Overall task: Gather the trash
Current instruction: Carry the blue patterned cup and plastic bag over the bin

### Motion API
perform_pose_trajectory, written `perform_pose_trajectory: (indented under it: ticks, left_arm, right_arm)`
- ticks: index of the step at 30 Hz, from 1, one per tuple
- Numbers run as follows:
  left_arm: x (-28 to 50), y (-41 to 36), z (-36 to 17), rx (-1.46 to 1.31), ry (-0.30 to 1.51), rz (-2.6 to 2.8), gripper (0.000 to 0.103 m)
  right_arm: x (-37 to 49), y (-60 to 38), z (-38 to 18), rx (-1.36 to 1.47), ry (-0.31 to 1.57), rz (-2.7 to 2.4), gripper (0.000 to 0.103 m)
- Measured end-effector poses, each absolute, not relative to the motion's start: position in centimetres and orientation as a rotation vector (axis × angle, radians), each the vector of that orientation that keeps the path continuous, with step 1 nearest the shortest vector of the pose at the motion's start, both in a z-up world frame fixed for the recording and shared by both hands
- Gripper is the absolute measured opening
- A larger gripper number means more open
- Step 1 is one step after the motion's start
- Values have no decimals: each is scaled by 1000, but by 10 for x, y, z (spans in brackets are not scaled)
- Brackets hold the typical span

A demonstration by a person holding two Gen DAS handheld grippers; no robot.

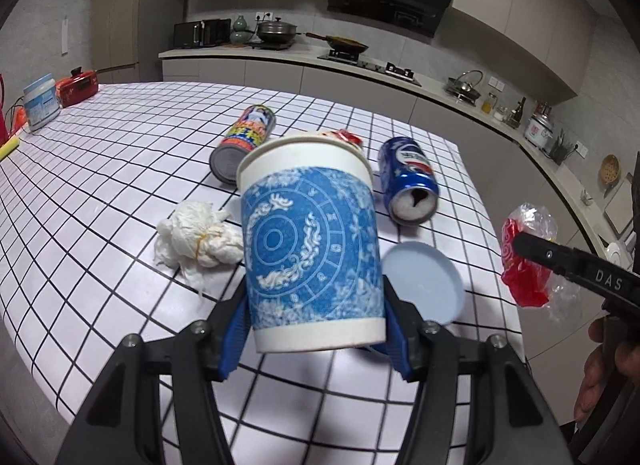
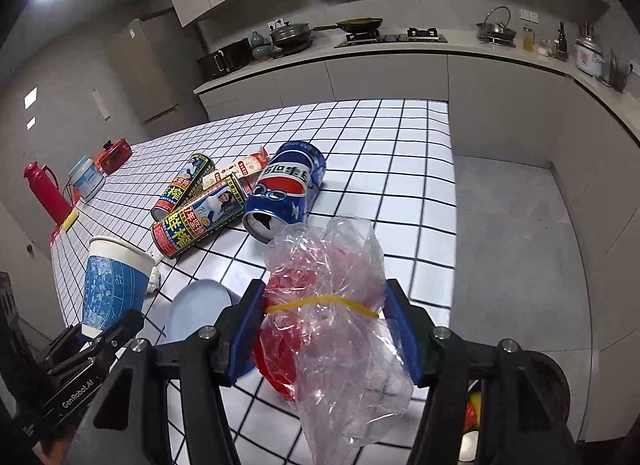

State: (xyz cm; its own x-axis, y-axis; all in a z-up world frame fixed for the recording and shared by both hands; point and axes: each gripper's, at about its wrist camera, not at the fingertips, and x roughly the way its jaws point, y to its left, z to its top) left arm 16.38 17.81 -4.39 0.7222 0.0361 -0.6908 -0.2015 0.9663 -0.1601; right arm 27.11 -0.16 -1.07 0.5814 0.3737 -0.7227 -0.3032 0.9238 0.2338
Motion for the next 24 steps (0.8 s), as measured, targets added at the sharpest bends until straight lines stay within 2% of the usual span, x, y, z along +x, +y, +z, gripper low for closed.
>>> perform_pose_trajectory:
  ticks: [24]
  left_arm:
    - [151, 70, -31, -143, 732, -68, 60]
  right_arm:
    - [215, -115, 1, 133, 819, 233, 61]
